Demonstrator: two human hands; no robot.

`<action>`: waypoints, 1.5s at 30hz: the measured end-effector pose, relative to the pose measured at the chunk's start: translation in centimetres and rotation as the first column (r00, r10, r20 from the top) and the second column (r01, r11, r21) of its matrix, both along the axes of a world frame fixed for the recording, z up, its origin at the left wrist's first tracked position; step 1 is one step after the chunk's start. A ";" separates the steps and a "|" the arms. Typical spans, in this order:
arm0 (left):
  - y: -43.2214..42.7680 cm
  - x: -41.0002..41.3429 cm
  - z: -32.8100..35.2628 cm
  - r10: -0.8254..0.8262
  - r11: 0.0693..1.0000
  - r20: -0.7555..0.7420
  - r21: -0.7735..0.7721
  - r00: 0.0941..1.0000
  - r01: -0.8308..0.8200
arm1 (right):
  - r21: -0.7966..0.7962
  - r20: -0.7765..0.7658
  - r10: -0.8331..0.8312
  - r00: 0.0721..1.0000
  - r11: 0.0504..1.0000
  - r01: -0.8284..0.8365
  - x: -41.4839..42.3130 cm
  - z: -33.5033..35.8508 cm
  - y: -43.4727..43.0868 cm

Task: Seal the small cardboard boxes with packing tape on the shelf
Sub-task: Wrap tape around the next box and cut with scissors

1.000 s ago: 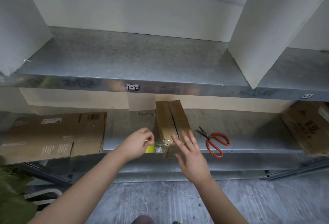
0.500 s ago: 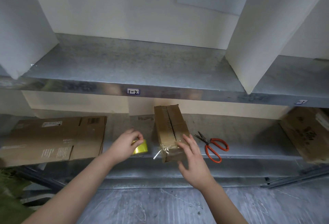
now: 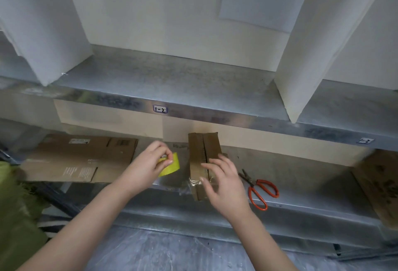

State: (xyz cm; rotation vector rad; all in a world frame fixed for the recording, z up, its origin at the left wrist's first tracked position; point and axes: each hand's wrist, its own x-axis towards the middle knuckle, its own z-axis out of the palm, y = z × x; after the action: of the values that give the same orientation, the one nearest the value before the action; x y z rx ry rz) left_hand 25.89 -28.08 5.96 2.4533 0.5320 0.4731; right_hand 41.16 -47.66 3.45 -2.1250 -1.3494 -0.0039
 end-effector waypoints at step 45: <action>12.5 -2.5 -10.7 -0.049 0.969 -0.455 0.196 0.889 0.153 | -0.206 -0.603 -0.542 0.585 0.814 0.543 -10.6 -8.8 16.8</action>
State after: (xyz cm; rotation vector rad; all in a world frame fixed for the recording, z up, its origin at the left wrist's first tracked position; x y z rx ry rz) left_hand 23.37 -15.56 -4.69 2.8096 0.5512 -0.0937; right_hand 30.51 -30.82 -5.39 -2.1578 -0.2612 0.4383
